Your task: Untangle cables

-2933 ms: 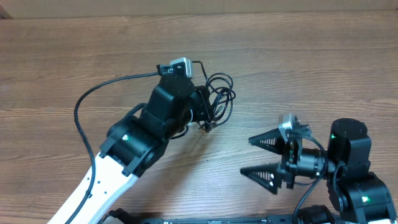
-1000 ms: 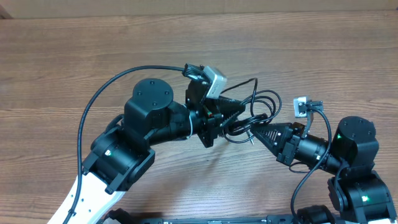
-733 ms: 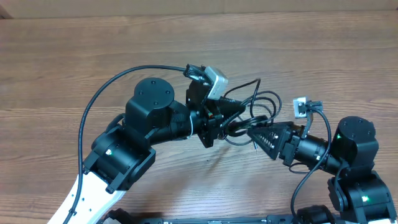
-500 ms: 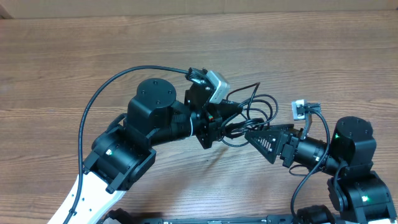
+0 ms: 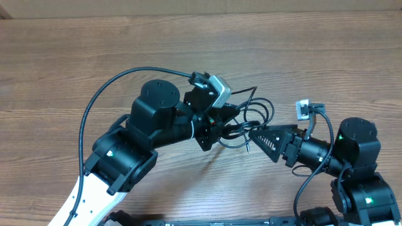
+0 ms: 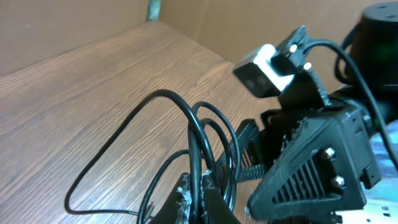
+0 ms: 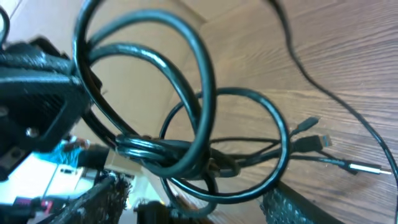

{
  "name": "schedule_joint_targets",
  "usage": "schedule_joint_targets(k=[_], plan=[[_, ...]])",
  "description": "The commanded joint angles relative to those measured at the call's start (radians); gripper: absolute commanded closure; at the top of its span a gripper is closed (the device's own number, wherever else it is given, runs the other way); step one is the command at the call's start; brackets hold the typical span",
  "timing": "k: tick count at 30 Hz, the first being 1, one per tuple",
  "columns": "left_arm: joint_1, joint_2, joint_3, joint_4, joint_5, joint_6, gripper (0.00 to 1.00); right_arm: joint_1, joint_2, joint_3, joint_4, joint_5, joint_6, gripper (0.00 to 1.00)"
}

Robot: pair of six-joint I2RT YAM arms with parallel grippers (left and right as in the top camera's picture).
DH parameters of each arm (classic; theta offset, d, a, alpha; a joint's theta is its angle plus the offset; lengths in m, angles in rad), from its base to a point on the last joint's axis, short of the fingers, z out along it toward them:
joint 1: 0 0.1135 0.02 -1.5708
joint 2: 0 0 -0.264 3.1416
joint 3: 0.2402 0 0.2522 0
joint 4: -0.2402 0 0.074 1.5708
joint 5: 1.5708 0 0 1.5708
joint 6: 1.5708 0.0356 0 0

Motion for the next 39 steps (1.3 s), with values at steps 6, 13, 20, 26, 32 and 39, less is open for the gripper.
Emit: schedule_joint_targets(k=[6,13,20,26,32,39], plan=[[0.082,0.001,0.014,-0.006,0.025,-0.112,0.96,-0.003,-0.006,0.014,0.010,0.153,0.127,0.31],[0.096,0.001,0.014,-0.013,0.097,-0.110,0.96,-0.003,-0.006,0.014,0.037,0.158,0.127,0.31],[0.096,0.002,0.014,0.006,0.230,-0.022,0.96,-0.003,-0.006,0.014,0.047,0.159,0.127,0.31],[0.096,0.002,0.014,0.006,0.317,0.047,0.96,-0.003,-0.006,0.014,0.062,0.159,0.127,0.31],[0.096,0.002,0.014,-0.006,0.246,0.026,0.96,-0.003,-0.006,0.014,0.061,0.143,0.127,0.31],[0.098,0.002,0.014,-0.086,-0.011,-0.198,0.96,-0.003,-0.007,0.014,0.062,0.137,0.127,0.31]])
